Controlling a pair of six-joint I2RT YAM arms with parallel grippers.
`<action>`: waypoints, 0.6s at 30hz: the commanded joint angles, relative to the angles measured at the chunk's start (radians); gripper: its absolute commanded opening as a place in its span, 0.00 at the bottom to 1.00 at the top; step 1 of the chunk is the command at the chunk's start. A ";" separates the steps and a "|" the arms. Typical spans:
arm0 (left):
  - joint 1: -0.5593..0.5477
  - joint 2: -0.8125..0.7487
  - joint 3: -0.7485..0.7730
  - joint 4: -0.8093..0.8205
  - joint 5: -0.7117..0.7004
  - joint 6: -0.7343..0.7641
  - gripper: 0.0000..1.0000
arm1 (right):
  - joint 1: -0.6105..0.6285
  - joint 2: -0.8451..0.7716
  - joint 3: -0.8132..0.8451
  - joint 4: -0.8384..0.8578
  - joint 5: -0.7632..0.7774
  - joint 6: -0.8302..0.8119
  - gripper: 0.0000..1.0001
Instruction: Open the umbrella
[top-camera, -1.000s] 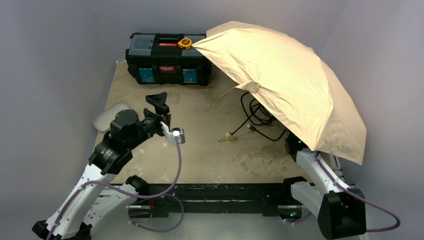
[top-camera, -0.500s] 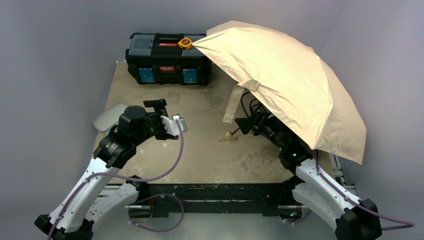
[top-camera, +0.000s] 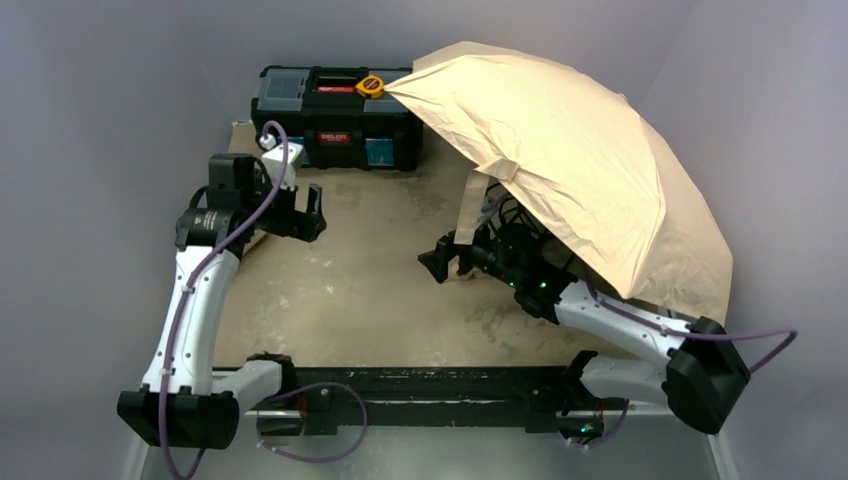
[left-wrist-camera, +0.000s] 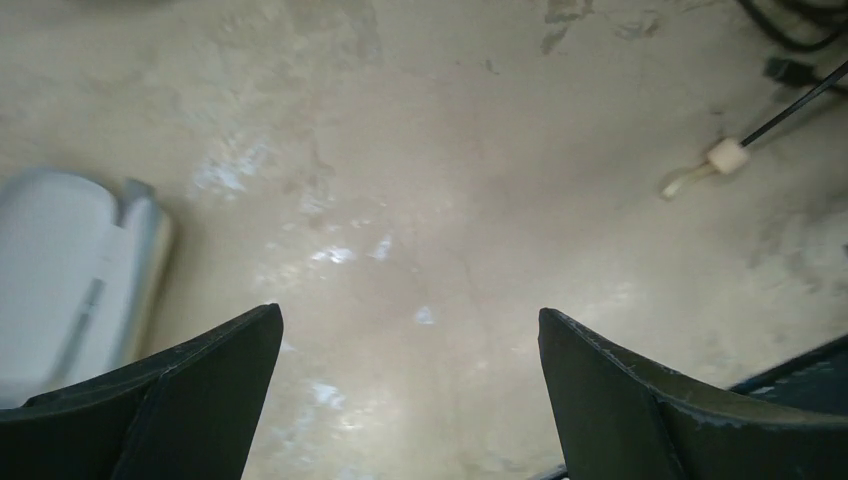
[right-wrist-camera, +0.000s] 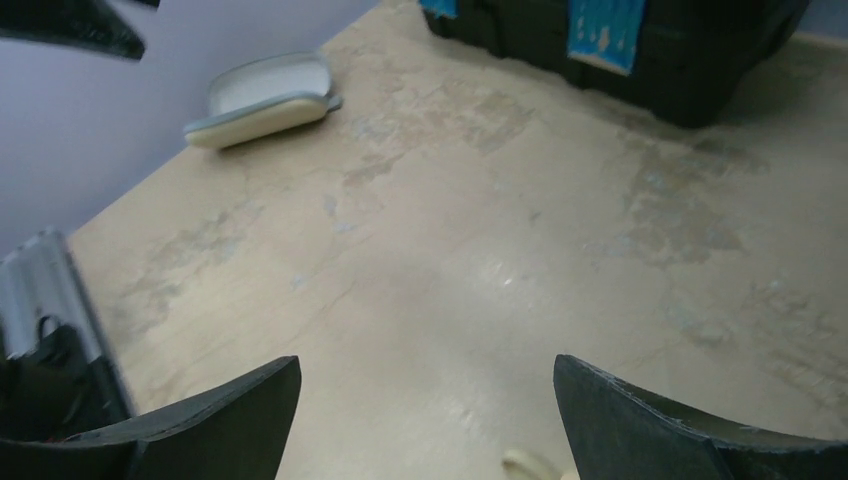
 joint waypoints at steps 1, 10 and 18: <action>0.068 0.077 0.047 -0.077 0.208 -0.281 1.00 | 0.006 0.101 0.143 0.016 0.151 -0.085 0.99; 0.129 0.149 0.052 -0.073 0.017 -0.258 1.00 | 0.003 0.167 0.163 0.107 0.270 -0.150 0.99; 0.141 0.099 -0.031 -0.038 -0.014 -0.241 1.00 | -0.113 0.101 0.123 0.093 0.198 -0.147 0.99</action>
